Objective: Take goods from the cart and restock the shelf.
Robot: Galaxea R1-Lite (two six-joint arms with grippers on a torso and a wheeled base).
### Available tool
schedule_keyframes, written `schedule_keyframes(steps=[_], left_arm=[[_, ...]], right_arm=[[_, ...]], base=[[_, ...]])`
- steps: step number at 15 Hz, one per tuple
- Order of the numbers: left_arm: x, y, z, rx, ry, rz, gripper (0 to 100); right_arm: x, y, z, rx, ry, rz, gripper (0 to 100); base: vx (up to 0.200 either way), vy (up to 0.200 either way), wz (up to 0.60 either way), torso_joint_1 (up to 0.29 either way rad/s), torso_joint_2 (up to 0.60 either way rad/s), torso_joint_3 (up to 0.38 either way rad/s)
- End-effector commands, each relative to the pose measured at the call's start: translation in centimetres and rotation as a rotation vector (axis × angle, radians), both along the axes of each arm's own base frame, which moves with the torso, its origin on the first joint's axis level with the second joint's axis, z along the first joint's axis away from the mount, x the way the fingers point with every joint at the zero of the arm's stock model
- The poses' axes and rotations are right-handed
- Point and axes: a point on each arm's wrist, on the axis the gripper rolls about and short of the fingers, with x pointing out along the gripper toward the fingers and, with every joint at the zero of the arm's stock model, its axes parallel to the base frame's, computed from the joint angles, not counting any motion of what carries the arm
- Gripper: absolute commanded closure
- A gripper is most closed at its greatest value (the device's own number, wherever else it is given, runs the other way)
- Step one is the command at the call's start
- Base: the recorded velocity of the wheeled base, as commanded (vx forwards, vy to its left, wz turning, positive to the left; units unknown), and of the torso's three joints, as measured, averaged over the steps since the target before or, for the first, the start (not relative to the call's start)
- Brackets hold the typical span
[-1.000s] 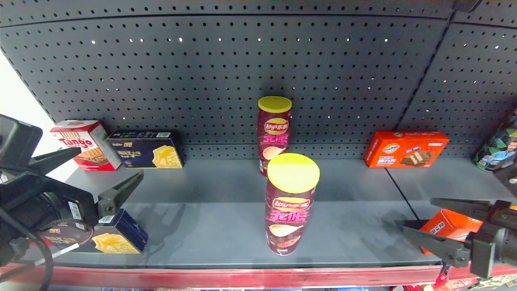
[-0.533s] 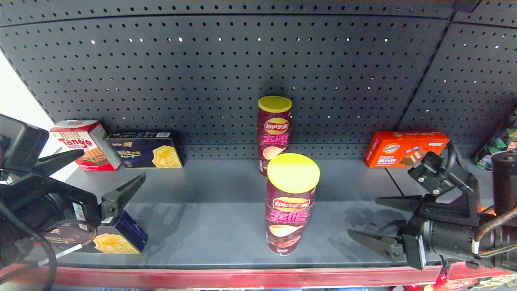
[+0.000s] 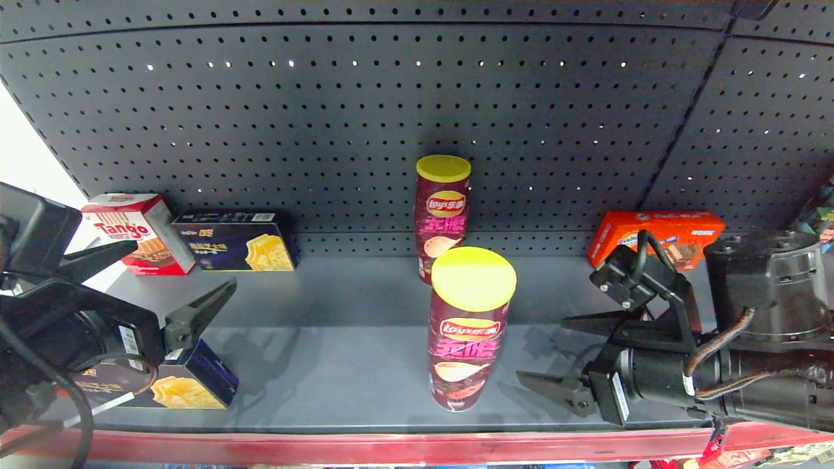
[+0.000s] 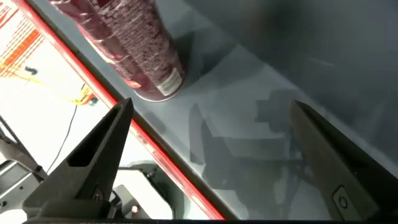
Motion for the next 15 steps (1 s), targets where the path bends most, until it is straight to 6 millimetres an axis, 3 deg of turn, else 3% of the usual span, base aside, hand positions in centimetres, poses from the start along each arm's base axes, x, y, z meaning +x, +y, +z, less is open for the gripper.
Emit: schedule_keyframes(steps=[1,15], left_arm=[[0.1,0.0,-0.1,0.001,0.004,0.001,0],[0.1,0.0,-0.2,0.0,0.01,0.002,0]], right_arm=[[0.4,0.5,-0.4,-0.009,0.011,0.005,0],[1.8,2.1,-0.9,-0.016,0.013,0.012,0]], base=[[0.0,0.0,0.0,0.0,0.0,0.0],[0.0,0.0,0.0,0.0,0.0,0.0]])
